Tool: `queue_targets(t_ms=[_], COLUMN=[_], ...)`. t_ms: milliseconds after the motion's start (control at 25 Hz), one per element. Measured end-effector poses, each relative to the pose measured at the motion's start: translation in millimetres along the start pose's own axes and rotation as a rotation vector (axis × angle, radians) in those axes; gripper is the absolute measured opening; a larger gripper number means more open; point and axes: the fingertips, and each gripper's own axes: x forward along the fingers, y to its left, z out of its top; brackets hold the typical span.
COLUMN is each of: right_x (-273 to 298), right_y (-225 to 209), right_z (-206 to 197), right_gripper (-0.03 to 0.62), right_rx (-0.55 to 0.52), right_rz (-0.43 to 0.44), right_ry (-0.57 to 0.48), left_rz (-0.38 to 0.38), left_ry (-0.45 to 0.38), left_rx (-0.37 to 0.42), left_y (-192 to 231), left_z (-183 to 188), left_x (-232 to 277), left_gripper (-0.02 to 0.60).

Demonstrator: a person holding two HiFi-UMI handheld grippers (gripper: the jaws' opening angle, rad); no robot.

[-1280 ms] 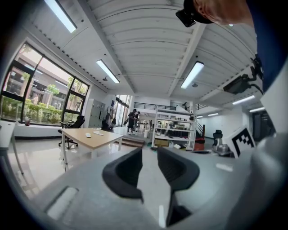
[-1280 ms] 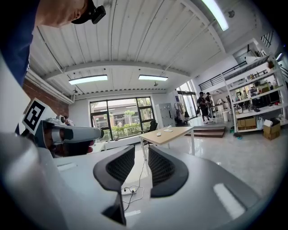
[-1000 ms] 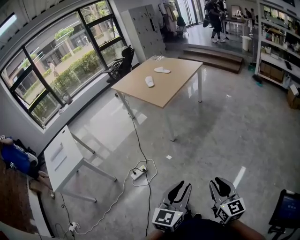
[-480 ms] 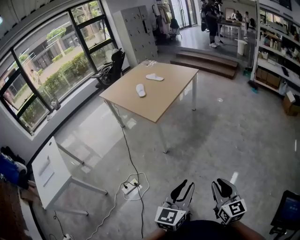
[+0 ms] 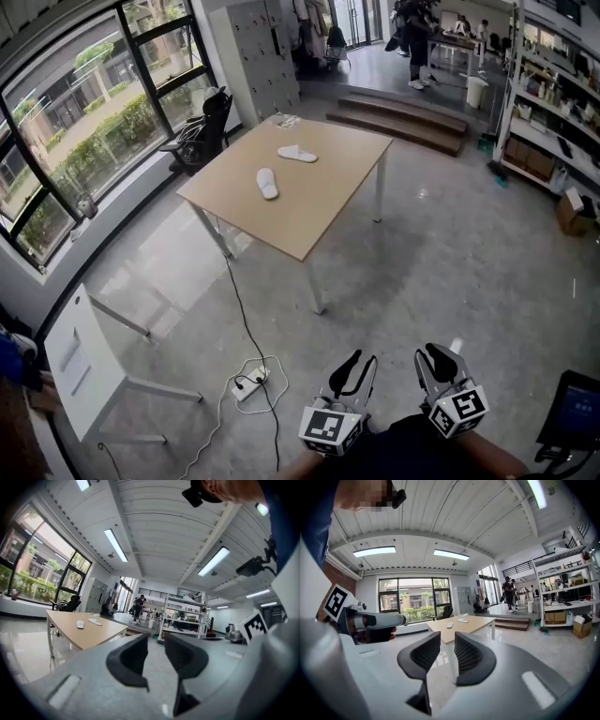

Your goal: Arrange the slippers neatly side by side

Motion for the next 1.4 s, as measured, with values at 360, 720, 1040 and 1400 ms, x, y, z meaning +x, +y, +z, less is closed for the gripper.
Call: queue_targets(t_ms=[360,720,1040,1400], right_x=[68.1,173.2,260.2,320.9], right_y=[-17.4,-66.8,-151.4,-220.0], right_z=[9.8,29.9,57.0,83.4], right_gripper=[0.1,0.101,0.101,0.101], right_rx=[0.007,0.018,0.021,0.023], right_rz=[0.065,0.209,0.296,0.325], right_ry=[0.002,-0.004,0.002,-0.012], left_rz=[0.052,0.205,0.281,0.38], left_ry=[0.005,-0.008,-0.013,-0.037], left_rx=[0.0,0.055,0.049,0.057], left_y=[43.8,100.5,124.0,146.3], left_z=[10.5,30.3,49.6,67.3], left_x=[43.3,126.9,240.3,308.7], left_gripper=[0.114,0.114,0.114,0.114])
